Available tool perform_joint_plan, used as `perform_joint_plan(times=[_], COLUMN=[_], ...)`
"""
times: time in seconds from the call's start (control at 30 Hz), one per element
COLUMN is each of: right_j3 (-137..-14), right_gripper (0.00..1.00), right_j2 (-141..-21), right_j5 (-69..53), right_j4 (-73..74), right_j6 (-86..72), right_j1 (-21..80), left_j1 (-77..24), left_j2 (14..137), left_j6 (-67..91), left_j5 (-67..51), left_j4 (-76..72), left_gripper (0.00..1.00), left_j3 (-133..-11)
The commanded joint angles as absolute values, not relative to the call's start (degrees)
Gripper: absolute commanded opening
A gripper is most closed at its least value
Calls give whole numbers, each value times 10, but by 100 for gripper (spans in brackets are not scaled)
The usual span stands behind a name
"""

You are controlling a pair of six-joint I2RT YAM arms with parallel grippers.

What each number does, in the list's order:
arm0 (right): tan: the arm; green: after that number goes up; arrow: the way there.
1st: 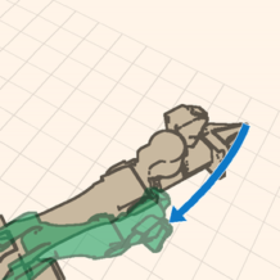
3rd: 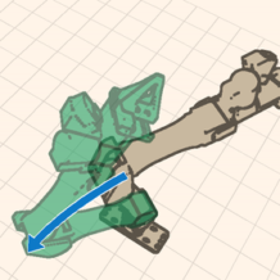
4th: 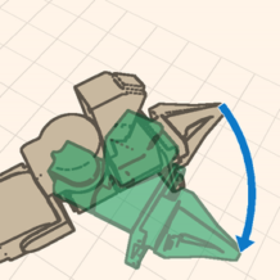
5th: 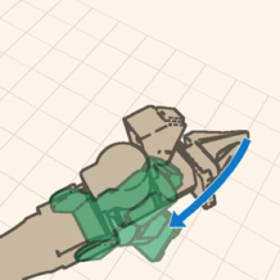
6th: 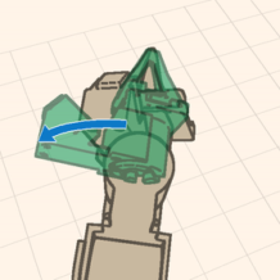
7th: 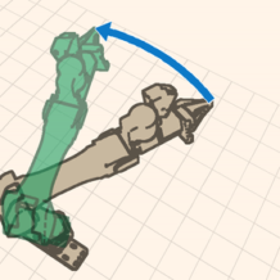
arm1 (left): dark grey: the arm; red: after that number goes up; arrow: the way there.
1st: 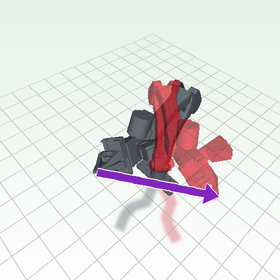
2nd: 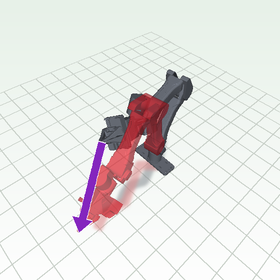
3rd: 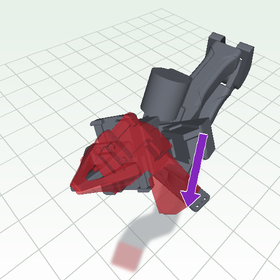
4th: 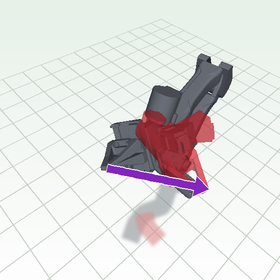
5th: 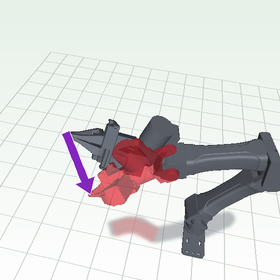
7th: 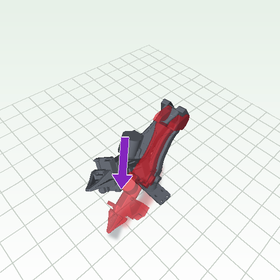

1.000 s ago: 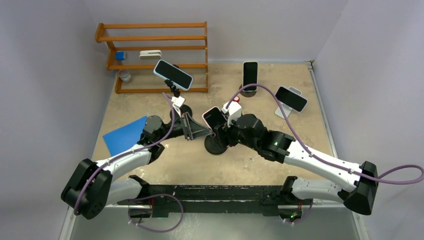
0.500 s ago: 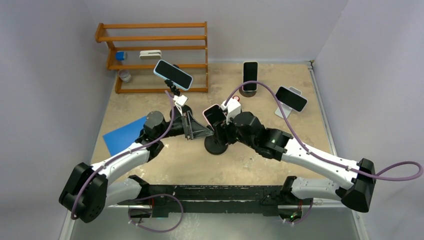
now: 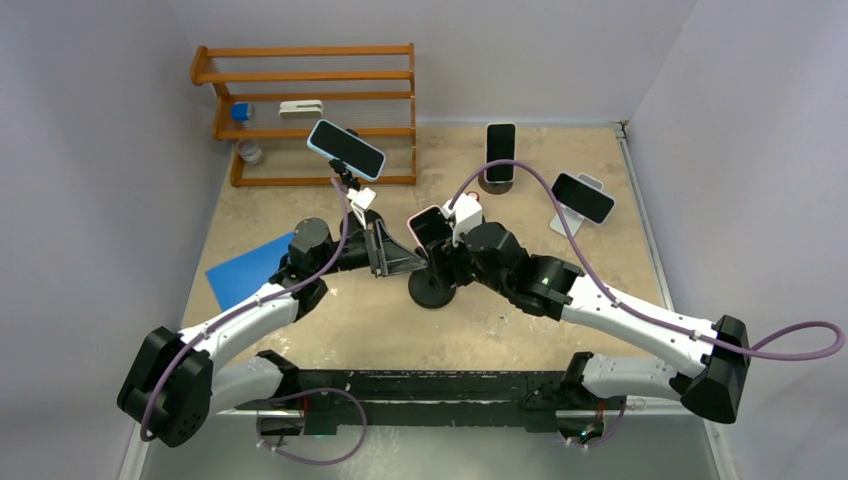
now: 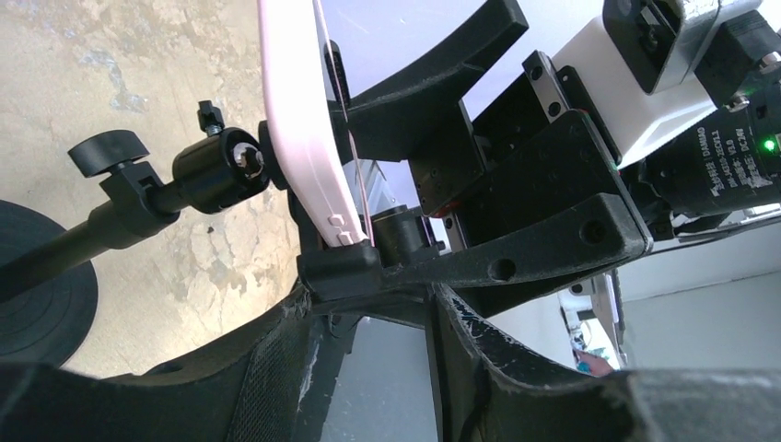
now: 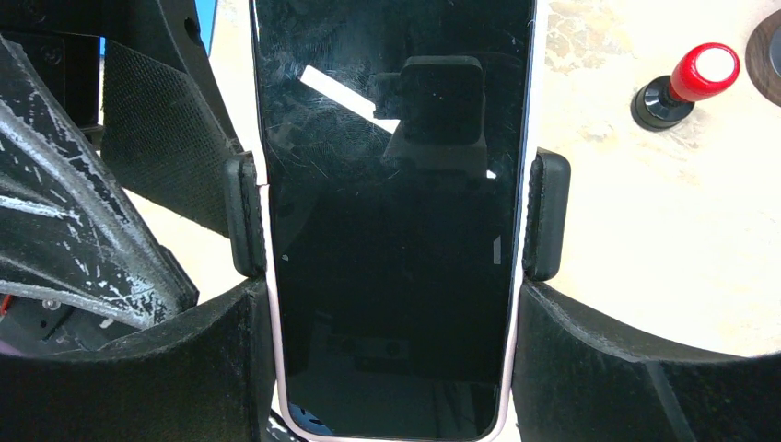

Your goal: Remove the phone from the phone stand

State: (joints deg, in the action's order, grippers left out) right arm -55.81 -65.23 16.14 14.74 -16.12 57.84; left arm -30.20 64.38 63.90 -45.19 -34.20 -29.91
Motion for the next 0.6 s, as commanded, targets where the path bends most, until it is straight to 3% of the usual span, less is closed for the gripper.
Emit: perform_joint_plan(times=[0.0,0.3,0.57], right_j3=[-581,-585,-588], right_gripper=[0,0,0], right_j2=[-647,-653,-657], right_j5=[173,168,176], right_j4=[122,117,116], right_j6=[-168,-167,-169], right_j1=[588,592,593], left_j1=[-307,-307,-307], left_j2=[639,631,649], left_j6=[643,639,642], left_j5=[-399,-365,-404], left_j4=[-348,-329,-358], left_gripper=[45,48,46], left_j3=[-317,-323,-323])
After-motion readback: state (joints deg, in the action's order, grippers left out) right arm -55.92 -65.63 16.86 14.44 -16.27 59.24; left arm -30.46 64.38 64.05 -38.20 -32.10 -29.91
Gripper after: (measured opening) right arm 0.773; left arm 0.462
